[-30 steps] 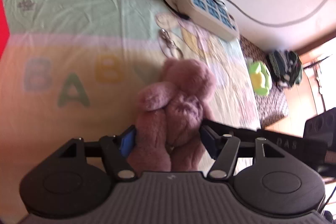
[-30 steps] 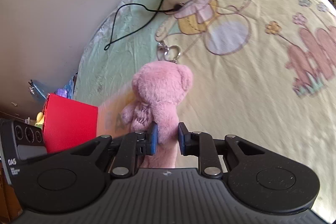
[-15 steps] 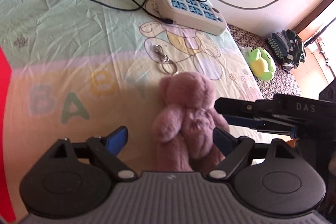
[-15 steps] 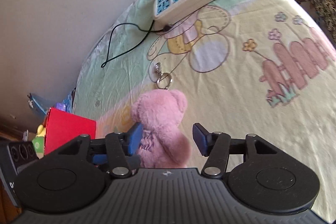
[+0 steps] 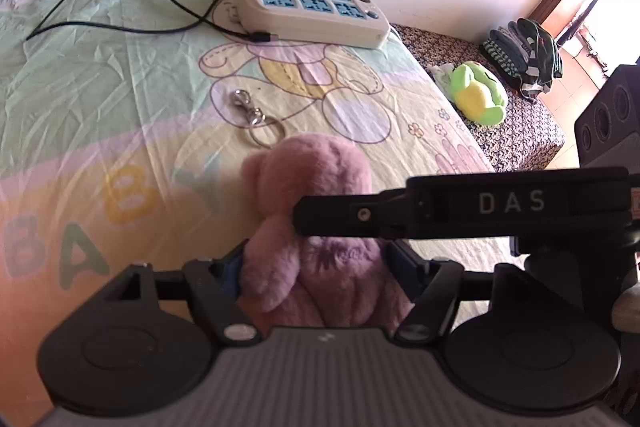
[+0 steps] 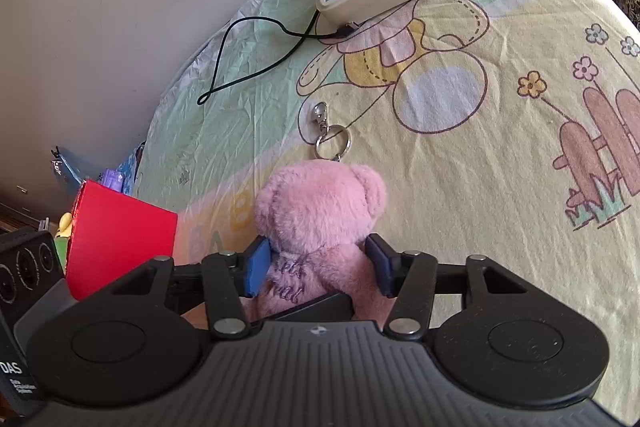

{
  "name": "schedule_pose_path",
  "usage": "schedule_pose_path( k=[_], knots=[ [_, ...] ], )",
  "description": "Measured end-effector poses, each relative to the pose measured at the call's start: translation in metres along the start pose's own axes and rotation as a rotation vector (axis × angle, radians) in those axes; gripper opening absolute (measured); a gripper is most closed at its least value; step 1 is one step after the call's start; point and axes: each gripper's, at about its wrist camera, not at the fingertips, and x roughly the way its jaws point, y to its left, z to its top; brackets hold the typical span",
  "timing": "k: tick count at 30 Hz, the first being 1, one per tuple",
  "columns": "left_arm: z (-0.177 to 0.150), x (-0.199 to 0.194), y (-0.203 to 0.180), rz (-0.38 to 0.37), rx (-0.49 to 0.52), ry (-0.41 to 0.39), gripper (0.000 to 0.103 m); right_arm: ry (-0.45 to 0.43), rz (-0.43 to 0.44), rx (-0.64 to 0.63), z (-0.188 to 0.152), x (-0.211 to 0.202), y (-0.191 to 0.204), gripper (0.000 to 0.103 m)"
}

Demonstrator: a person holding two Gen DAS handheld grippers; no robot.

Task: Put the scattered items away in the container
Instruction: 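Lift the pink teddy bear with the right gripper toward the red box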

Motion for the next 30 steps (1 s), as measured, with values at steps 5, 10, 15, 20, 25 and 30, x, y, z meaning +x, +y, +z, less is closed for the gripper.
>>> schedule_pose_path(
  k=[5,10,15,20,25,30],
  knots=[
    [0.001,-0.007,-0.001,-0.003,-0.021,-0.007,0.062,-0.004,0.011,0.033,-0.003,-0.005,-0.002,0.050],
    [0.002,-0.031,-0.006,-0.008,-0.043,-0.049,0.061,-0.020,0.038,0.036,-0.007,-0.019,0.007,0.049],
    [0.003,-0.070,-0.015,0.021,-0.036,-0.142,0.061,-0.060,0.087,-0.013,-0.003,-0.040,0.035,0.049],
    [0.004,-0.119,-0.014,0.055,-0.055,-0.250,0.061,-0.104,0.167,-0.070,0.001,-0.059,0.070,0.046],
    [-0.003,-0.170,-0.010,0.105,-0.069,-0.363,0.061,-0.134,0.252,-0.148,0.001,-0.069,0.112,0.045],
    [-0.013,-0.215,-0.001,0.181,-0.076,-0.457,0.061,-0.133,0.330,-0.219,-0.001,-0.066,0.153,0.045]
  ],
)
